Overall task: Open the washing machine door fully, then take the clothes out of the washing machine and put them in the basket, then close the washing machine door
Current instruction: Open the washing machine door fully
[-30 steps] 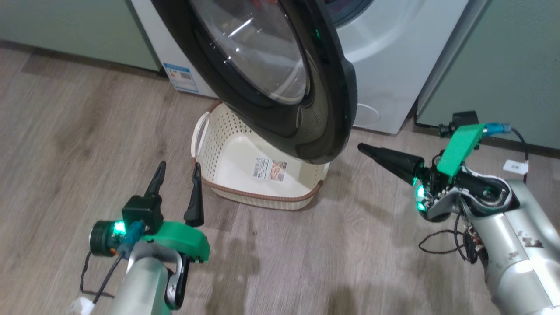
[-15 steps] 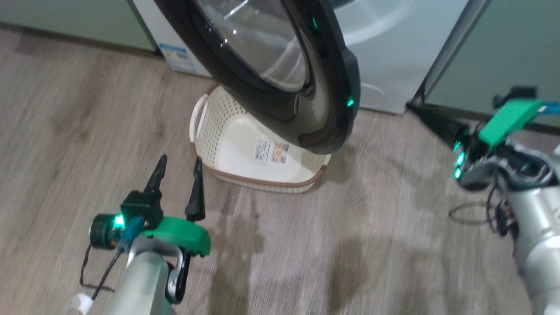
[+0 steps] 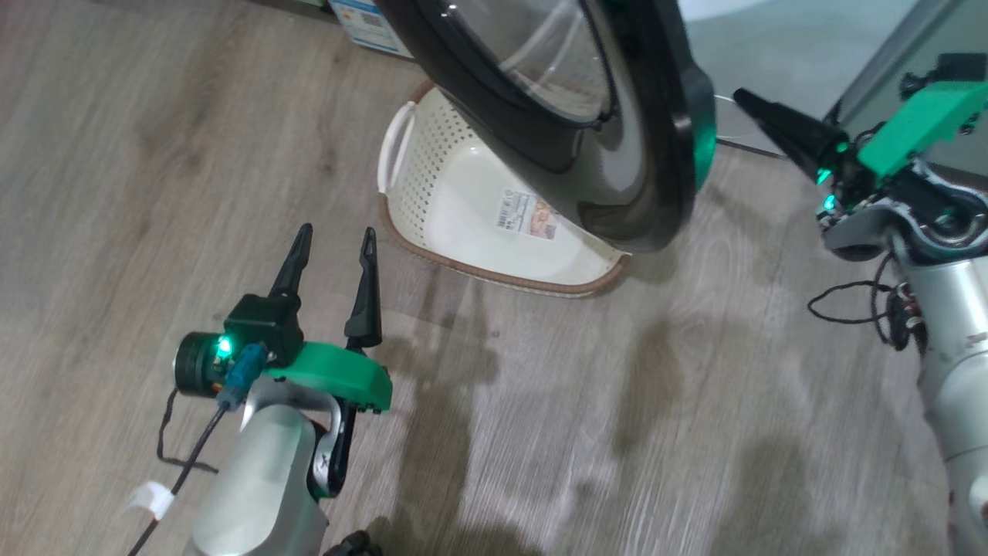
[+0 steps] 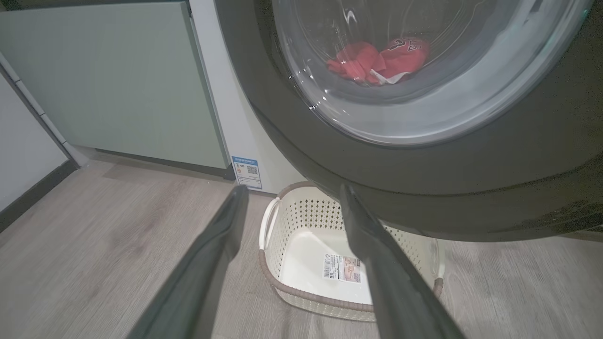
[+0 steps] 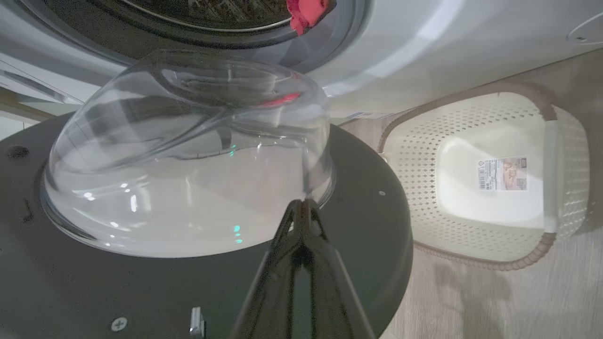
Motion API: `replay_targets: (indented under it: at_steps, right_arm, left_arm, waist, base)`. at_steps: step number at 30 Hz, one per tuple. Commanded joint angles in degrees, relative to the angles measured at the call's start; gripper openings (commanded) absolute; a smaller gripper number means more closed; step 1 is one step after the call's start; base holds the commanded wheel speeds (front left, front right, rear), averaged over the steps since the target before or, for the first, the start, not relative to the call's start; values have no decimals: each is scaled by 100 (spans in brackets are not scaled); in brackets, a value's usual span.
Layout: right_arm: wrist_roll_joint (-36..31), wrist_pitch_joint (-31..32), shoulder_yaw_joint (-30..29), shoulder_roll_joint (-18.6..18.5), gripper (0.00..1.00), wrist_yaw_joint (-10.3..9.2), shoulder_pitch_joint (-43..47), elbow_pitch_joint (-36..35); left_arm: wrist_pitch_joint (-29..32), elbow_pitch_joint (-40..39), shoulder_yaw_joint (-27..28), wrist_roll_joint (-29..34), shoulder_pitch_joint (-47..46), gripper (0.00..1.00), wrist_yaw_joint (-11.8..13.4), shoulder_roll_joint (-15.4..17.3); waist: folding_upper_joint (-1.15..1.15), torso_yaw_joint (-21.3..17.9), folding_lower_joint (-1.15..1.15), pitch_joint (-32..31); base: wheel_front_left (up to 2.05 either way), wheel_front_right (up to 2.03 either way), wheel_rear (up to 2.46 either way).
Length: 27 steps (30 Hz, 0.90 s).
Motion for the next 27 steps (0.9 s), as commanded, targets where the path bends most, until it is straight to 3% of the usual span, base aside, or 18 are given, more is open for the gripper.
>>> replay_targets:
  at_steps: [1, 14, 27]
  right_arm:
    - [4, -1, 78, 84, 0, 44, -63, -165]
    - [199, 147, 485, 302, 0, 44, 748, -165]
    - [299, 237, 743, 651, 0, 44, 1353, -407]
  left_arm:
    - [-37, -181, 160, -46, -144, 100, 50, 106]
    - [-37, -126, 144, -129, 71, 100, 103, 106]
    - [-37, -70, 180, -71, 230, 100, -11, 106]
  waist:
    - [0, 64, 0, -24]
    - [0, 443, 0, -540]
    - [0, 968, 0, -935]
  base:
    - [0, 0, 0]
    - [0, 0, 0]
    - [0, 0, 0]
